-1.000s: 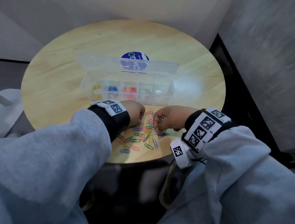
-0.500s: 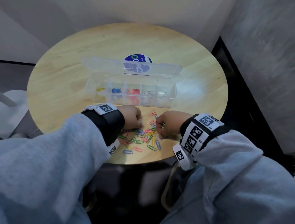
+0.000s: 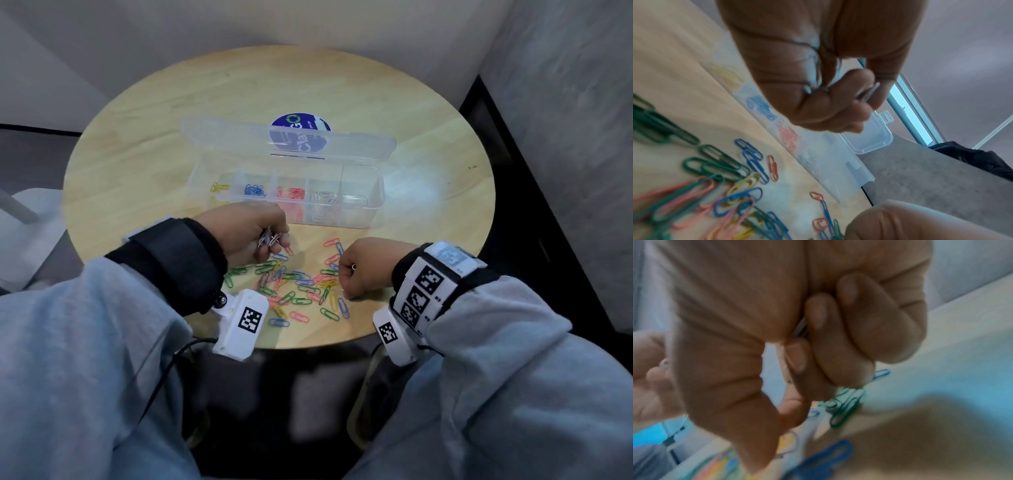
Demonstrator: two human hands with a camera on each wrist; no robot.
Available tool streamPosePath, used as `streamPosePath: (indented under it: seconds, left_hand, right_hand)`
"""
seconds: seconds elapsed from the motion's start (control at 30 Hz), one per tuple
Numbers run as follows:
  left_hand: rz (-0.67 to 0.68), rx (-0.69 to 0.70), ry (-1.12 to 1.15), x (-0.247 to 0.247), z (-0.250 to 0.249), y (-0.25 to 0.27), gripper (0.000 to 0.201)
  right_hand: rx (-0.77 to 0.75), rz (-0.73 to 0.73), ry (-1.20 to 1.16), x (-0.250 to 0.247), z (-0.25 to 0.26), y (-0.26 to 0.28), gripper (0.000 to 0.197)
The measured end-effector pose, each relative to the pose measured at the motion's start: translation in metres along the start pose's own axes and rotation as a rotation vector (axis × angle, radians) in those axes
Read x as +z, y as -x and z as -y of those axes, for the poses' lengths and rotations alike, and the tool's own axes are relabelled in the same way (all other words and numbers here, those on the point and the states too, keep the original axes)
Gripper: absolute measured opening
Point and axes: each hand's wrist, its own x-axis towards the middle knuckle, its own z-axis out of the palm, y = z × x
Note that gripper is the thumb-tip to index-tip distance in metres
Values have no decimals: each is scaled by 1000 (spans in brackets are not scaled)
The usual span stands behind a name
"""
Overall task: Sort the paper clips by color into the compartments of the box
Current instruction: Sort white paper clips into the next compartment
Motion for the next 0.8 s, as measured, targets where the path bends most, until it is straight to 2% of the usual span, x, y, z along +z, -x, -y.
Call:
streamPosePath:
  seconds: [0.07, 0.2, 0.27, 0.4, 0.53, 0.67, 0.8]
  left_hand:
    - [-7, -15, 53, -2, 1, 0, 28]
    - [-13, -11, 112, -1, 2, -1, 26]
    - [-10, -15, 141, 0, 0, 0, 20]
    - [25, -32, 232, 1, -2, 0, 26]
    - [66, -31, 316, 0, -5, 0, 38]
    - [63, 9, 346, -3, -7, 0, 46]
    - [14, 47, 347, -4, -9, -1, 51]
  right_hand:
    - [41, -11, -139, -6, -4, 2, 8]
    - [55, -9, -761, -18, -11, 1, 14]
    - [52, -22, -951, -18, -9, 1, 18]
    - [33, -9, -1084, -16, -6, -1, 28]
    - [36, -30, -1229, -21, -3, -1, 24]
    - [8, 17, -1335, -26, 2, 3, 24]
    - [-25, -34, -1711, -35, 7, 3, 21]
